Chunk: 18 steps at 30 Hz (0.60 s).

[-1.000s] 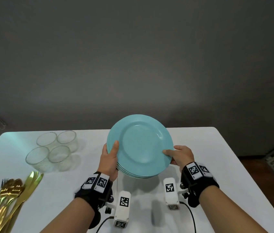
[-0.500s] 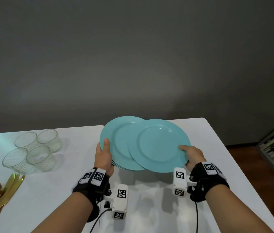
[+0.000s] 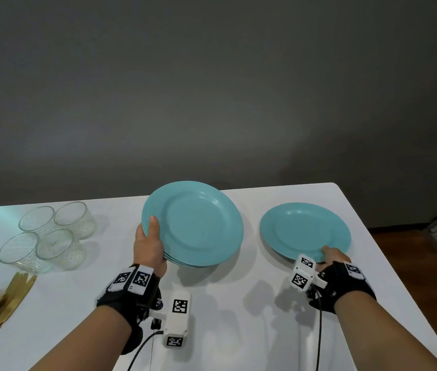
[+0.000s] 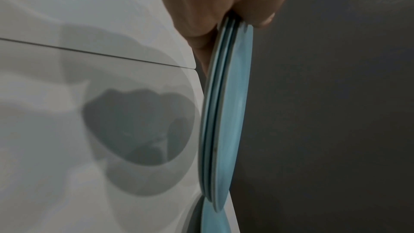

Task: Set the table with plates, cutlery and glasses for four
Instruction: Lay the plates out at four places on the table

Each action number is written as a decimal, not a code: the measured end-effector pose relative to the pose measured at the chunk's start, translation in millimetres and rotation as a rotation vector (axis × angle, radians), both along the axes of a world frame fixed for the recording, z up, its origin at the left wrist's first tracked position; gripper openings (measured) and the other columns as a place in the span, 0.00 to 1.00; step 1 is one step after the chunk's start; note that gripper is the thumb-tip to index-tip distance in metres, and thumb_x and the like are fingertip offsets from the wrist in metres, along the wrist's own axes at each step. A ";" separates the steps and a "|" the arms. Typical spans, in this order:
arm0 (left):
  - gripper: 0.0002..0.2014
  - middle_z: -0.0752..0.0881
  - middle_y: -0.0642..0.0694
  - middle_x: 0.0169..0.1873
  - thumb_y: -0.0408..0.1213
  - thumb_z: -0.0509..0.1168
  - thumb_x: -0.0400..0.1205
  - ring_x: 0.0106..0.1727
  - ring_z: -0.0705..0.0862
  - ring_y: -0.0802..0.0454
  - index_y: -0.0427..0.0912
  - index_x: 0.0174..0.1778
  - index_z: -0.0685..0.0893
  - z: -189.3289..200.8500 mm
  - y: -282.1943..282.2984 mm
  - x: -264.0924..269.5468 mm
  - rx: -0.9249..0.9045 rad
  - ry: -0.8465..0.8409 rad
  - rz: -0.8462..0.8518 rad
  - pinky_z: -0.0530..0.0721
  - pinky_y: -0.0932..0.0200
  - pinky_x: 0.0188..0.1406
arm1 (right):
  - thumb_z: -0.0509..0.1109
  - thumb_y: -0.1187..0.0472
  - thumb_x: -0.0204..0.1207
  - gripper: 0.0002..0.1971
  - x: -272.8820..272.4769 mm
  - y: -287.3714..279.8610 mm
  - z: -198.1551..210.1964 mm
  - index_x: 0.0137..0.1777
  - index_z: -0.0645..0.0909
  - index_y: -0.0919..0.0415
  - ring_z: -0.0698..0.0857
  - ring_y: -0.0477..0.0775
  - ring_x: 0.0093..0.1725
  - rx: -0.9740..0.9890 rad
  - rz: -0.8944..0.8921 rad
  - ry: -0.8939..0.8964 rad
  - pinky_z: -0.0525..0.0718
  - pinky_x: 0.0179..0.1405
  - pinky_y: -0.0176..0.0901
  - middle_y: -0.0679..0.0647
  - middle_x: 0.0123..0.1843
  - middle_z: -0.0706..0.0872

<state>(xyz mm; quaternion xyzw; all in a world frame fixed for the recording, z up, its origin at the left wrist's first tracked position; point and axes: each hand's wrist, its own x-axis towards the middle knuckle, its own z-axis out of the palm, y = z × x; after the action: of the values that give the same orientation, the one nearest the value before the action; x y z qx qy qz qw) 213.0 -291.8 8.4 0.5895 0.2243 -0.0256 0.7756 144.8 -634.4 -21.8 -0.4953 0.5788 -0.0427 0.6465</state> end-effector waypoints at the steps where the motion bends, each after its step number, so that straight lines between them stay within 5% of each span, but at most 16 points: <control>1: 0.18 0.81 0.47 0.60 0.53 0.57 0.84 0.59 0.82 0.42 0.52 0.67 0.73 -1.4 -0.6 0.5 0.000 0.005 -0.002 0.83 0.42 0.59 | 0.58 0.64 0.83 0.22 1.9 -1.4 -0.5 0.76 0.67 0.68 0.82 0.64 0.39 -0.004 0.015 0.022 0.81 0.20 0.33 0.65 0.71 0.77; 4: 0.13 0.81 0.46 0.62 0.53 0.57 0.84 0.59 0.82 0.42 0.55 0.62 0.74 -2.9 -2.5 2.0 0.007 0.021 -0.007 0.83 0.41 0.59 | 0.58 0.63 0.83 0.23 5.5 -9.4 -9.1 0.77 0.65 0.66 0.81 0.59 0.26 -0.047 0.002 0.055 0.71 0.03 0.32 0.66 0.70 0.78; 7: 0.12 0.81 0.45 0.63 0.53 0.57 0.84 0.61 0.82 0.41 0.54 0.60 0.74 -3.6 -3.6 4.9 0.003 0.025 -0.012 0.82 0.39 0.62 | 0.54 0.64 0.86 0.23 10.6 -14.6 -13.4 0.80 0.60 0.65 0.86 0.45 0.18 0.010 0.025 -0.051 0.76 0.08 0.32 0.61 0.79 0.67; 9: 0.13 0.81 0.45 0.63 0.53 0.57 0.84 0.62 0.82 0.40 0.54 0.61 0.74 -4.3 -4.8 6.1 0.001 0.028 -0.020 0.81 0.37 0.63 | 0.57 0.59 0.85 0.23 13.6 -13.7 -6.5 0.77 0.64 0.66 0.92 0.50 0.45 0.073 -0.005 -0.027 0.86 0.33 0.43 0.65 0.76 0.72; 11: 0.13 0.81 0.45 0.64 0.53 0.57 0.84 0.63 0.82 0.40 0.55 0.61 0.74 -4.2 -6.0 7.2 0.001 0.037 -0.025 0.80 0.35 0.64 | 0.61 0.55 0.83 0.25 15.7 -14.1 -0.6 0.77 0.65 0.65 0.82 0.67 0.65 0.089 -0.020 0.013 0.82 0.51 0.59 0.66 0.75 0.72; 18: 0.17 0.81 0.47 0.61 0.51 0.55 0.85 0.60 0.82 0.42 0.50 0.69 0.72 -0.3 -17.9 9.0 -0.032 0.029 -0.043 0.81 0.42 0.61 | 0.67 0.56 0.79 0.28 21.4 -23.3 -5.4 0.78 0.66 0.62 0.75 0.73 0.70 0.087 -0.009 0.000 0.79 0.60 0.64 0.60 0.79 0.67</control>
<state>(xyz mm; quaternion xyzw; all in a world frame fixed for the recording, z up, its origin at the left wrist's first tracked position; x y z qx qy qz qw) 222.0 -309.7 8.1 0.5815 0.2224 -0.0544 0.7807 166.3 -657.7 -27.2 -0.4643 0.5822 -0.0203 0.6671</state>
